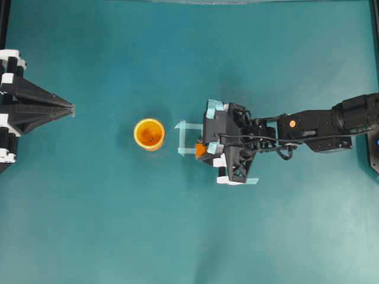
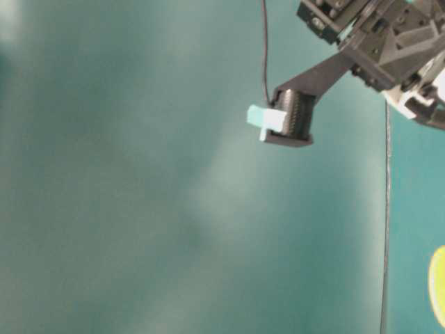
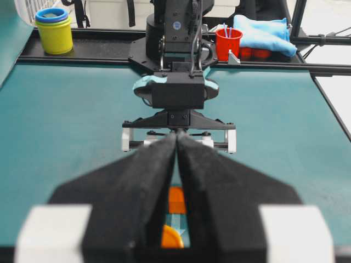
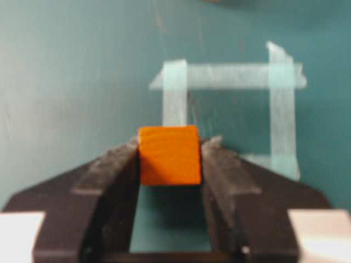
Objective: Move the block toward the cup with right arm.
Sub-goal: 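Close the right gripper around the orange cube, then carry the held cube left to above the orange cup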
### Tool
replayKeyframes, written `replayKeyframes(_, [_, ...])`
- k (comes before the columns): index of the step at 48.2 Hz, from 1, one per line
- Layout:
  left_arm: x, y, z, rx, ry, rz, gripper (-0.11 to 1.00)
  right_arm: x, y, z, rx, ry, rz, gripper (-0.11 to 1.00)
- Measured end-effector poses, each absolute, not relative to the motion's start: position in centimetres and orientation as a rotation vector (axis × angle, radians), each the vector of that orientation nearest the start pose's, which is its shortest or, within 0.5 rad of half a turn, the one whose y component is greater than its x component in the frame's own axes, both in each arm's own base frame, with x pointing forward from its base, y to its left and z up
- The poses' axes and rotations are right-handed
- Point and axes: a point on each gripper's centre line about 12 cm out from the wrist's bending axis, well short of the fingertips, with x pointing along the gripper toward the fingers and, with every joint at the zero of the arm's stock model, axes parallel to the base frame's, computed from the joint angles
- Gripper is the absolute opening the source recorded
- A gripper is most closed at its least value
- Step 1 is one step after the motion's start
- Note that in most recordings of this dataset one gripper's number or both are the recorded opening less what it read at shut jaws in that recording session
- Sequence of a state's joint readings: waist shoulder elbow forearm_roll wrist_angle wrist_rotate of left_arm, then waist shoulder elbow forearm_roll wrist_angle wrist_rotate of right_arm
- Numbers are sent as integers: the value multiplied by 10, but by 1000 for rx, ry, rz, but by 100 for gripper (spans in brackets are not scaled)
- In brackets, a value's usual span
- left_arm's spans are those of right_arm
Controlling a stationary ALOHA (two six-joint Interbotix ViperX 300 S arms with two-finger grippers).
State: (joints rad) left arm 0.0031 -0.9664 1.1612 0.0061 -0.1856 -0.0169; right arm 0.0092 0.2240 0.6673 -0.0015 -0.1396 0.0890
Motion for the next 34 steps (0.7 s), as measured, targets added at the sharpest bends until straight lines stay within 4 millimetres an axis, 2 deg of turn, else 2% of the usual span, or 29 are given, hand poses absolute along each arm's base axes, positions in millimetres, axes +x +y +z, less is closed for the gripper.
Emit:
replayKeyframes(6, [199, 0, 287, -11, 11, 0, 11, 409, 3, 101, 81, 733, -25, 40])
replayKeyframes(18, [199, 0, 285, -9, 32, 2, 11, 434, 4, 142, 70, 690, -18, 40])
replayKeyframes(34, [199, 0, 284, -11, 38, 2, 11, 464, -2, 179, 24, 600, -11, 40])
